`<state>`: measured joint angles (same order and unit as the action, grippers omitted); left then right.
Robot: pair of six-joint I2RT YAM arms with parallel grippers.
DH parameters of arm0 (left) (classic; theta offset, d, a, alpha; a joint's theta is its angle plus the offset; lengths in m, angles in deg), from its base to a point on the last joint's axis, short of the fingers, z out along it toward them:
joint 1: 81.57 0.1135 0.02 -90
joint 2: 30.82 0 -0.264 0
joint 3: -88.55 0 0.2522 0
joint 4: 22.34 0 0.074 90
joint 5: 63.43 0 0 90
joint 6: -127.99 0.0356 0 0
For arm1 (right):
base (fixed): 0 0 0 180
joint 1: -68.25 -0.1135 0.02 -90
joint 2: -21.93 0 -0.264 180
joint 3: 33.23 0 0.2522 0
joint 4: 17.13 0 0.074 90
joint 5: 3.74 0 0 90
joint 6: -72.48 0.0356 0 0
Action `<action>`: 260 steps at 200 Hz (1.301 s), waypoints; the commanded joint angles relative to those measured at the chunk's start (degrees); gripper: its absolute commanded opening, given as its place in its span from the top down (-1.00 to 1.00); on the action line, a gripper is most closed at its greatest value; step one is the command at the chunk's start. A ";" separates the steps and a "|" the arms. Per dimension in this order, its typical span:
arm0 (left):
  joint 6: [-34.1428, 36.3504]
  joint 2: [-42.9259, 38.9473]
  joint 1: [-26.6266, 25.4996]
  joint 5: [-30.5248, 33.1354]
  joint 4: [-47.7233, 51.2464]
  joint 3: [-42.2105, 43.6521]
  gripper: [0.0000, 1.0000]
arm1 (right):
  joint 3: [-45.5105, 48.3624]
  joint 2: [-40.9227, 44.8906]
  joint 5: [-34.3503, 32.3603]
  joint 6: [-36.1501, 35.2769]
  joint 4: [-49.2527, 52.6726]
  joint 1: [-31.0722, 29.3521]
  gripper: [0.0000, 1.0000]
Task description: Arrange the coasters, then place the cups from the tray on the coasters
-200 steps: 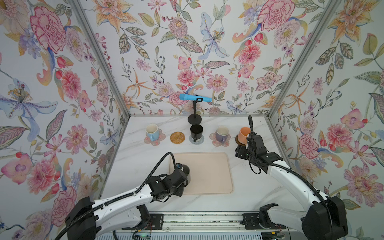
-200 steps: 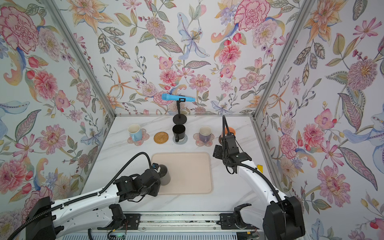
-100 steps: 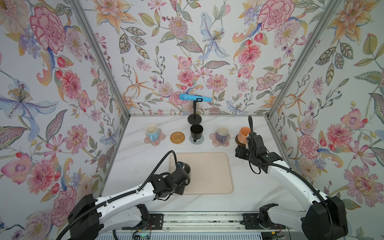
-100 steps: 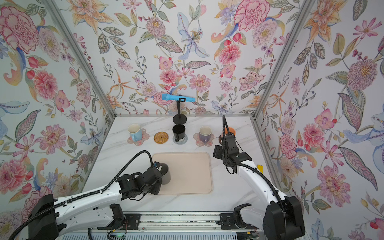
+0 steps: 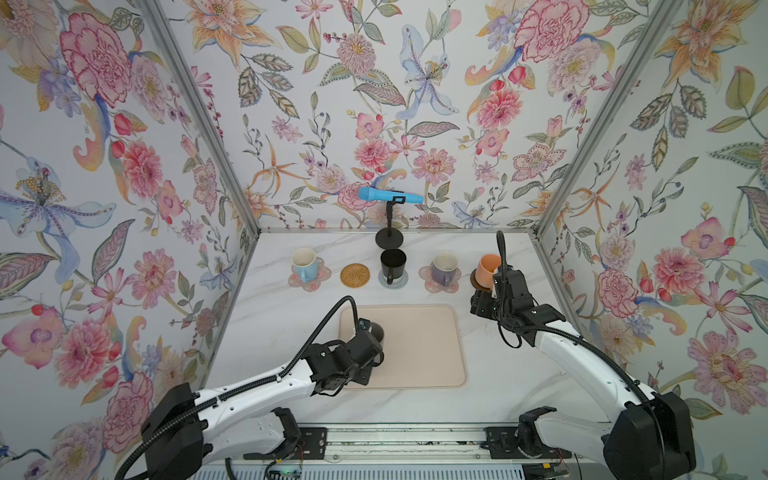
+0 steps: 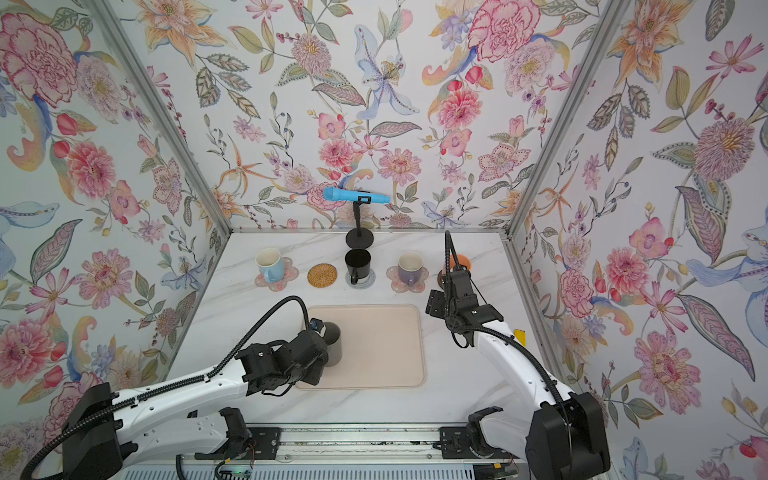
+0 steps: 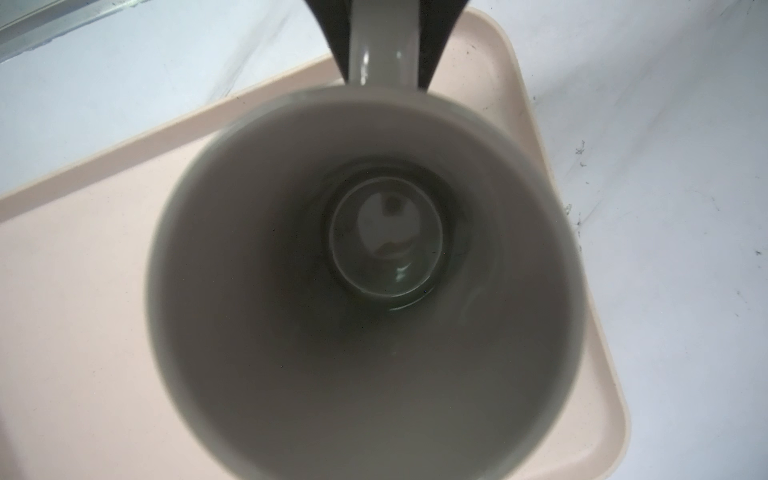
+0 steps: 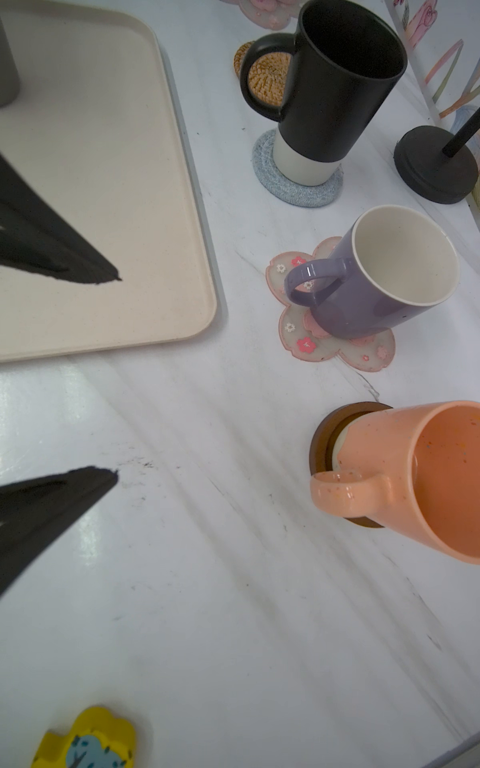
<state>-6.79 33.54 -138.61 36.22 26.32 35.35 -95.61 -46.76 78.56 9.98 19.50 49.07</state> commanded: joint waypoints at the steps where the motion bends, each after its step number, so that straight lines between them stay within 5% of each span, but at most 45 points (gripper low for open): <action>1: 1.08 -0.15 -0.50 2.38 0.55 -2.40 1.00 | -0.87 -0.40 0.50 0.34 -0.02 0.28 -0.44; 260: 5.50 8.32 0.03 5.25 -2.11 -12.85 1.00 | 1.02 0.47 2.87 -2.04 -0.11 1.06 -0.45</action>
<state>-2.68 41.56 -138.59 40.13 26.62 25.34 -95.59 -46.76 81.33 8.87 19.48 49.44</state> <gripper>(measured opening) 0.171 0.721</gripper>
